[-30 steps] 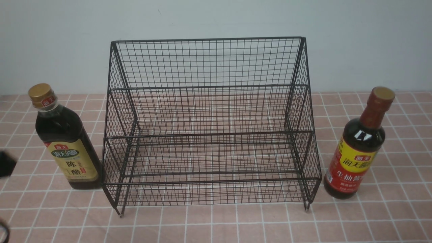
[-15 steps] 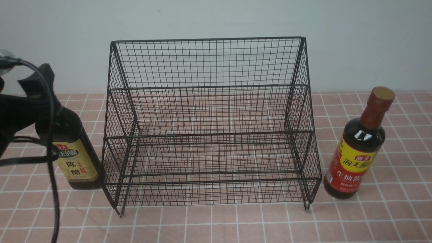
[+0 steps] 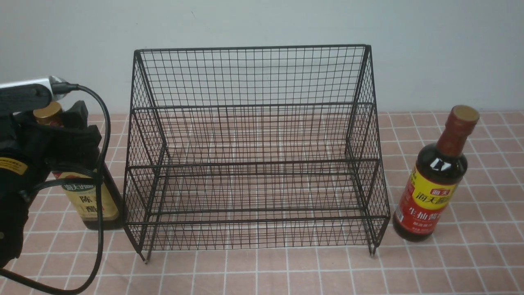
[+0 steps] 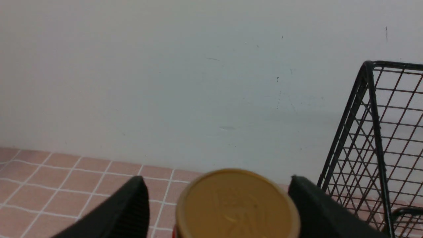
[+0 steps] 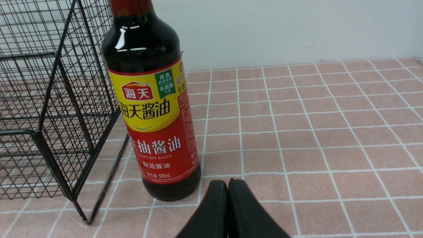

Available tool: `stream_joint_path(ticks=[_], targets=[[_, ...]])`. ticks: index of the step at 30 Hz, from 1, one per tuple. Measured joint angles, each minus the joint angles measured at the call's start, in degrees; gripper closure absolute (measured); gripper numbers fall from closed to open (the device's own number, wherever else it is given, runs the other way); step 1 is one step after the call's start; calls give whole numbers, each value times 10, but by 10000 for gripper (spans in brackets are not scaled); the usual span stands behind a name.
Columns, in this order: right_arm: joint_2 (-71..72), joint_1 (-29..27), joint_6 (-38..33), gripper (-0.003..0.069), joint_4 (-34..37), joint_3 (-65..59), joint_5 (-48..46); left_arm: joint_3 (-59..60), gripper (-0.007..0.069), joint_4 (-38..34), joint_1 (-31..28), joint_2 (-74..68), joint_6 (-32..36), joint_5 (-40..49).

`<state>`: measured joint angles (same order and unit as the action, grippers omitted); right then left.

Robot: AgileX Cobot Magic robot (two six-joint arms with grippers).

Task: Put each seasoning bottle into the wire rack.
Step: Use the left arm to grab the condiment bottle closest to it, then use the left arm to put the condiment bottle back on the shelf

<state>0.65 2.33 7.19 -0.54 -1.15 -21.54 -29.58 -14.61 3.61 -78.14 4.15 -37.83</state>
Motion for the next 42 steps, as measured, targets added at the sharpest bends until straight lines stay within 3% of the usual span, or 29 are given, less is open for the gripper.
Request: stream_joint_path(ticks=[1, 3, 8, 13, 16, 20, 23, 27, 32, 37, 42], targets=[[0, 0, 0, 673, 0, 0, 0, 0, 183, 1, 0, 0, 0, 0], [0, 0, 0, 673, 0, 0, 0, 0, 328, 6, 0, 0, 0, -4], [0, 0, -1, 673, 0, 0, 0, 0, 323, 24, 0, 28, 3, 28], [0, 0, -2, 673, 0, 0, 0, -28, 323, 28, 0, 92, 48, 66], [0, 0, -2, 673, 0, 0, 0, -92, 323, 30, 0, 150, 105, 115], [0, 0, -2, 673, 0, 0, 0, -159, 323, 29, 0, 192, 121, 195], [0, 0, -2, 673, 0, 0, 0, -214, 323, 2, 2, 211, 119, 272], [0, 0, -2, 673, 0, 0, 0, -250, 323, -47, 29, 211, 119, 309], [0, 0, -2, 673, 0, 0, 0, -261, 323, -107, 86, 208, 119, 307], [0, 0, -2, 673, 0, 0, 0, -261, 323, -161, 152, 167, 130, 235], [0, 0, -2, 673, 0, 0, 0, -261, 323, -174, 175, 122, 134, 199]])
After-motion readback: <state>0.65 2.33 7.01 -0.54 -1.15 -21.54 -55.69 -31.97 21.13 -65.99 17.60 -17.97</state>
